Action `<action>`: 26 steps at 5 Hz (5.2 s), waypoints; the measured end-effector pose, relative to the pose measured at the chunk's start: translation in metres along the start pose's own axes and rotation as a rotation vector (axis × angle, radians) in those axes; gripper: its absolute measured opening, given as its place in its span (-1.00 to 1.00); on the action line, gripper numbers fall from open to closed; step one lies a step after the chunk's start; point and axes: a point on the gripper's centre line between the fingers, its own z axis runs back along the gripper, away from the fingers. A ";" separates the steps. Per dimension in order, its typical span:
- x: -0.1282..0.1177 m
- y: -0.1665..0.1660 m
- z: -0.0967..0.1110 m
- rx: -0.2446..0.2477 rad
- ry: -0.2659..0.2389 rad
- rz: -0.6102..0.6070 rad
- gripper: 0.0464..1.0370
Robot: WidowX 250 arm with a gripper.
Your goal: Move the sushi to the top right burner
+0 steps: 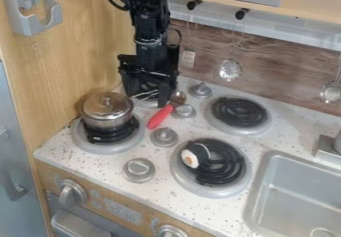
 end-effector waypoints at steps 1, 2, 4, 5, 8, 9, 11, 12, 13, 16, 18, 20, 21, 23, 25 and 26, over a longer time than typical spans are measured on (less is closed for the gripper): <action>-0.009 -0.002 -0.014 -0.008 0.044 0.001 0.92; -0.010 -0.026 -0.018 -0.024 0.048 -0.048 0.92; -0.009 -0.067 -0.023 -0.039 0.051 -0.139 0.92; -0.015 -0.084 -0.034 -0.046 0.085 -0.166 0.92; -0.025 -0.103 -0.067 -0.041 0.192 -0.201 0.92; -0.026 -0.103 -0.075 -0.035 0.212 -0.205 0.80; -0.017 -0.107 -0.070 -0.105 0.142 -0.244 0.03; 0.012 -0.110 -0.045 -0.163 -0.013 -0.264 -0.02; 0.066 -0.103 -0.022 -0.173 -0.204 -0.242 -0.04; 0.130 -0.097 -0.095 -0.112 -0.339 -0.123 -0.08; 0.147 -0.099 -0.101 -0.117 -0.377 -0.127 -0.08; 0.144 -0.102 -0.103 -0.129 -0.367 -0.137 0.72; 0.137 -0.102 -0.099 -0.130 -0.379 -0.137 0.95; 0.103 -0.091 -0.052 -0.121 -0.370 -0.129 0.93; 0.042 -0.036 -0.028 -0.064 -0.210 -0.110 0.93; 0.019 -0.026 -0.018 -0.043 -0.123 -0.145 0.93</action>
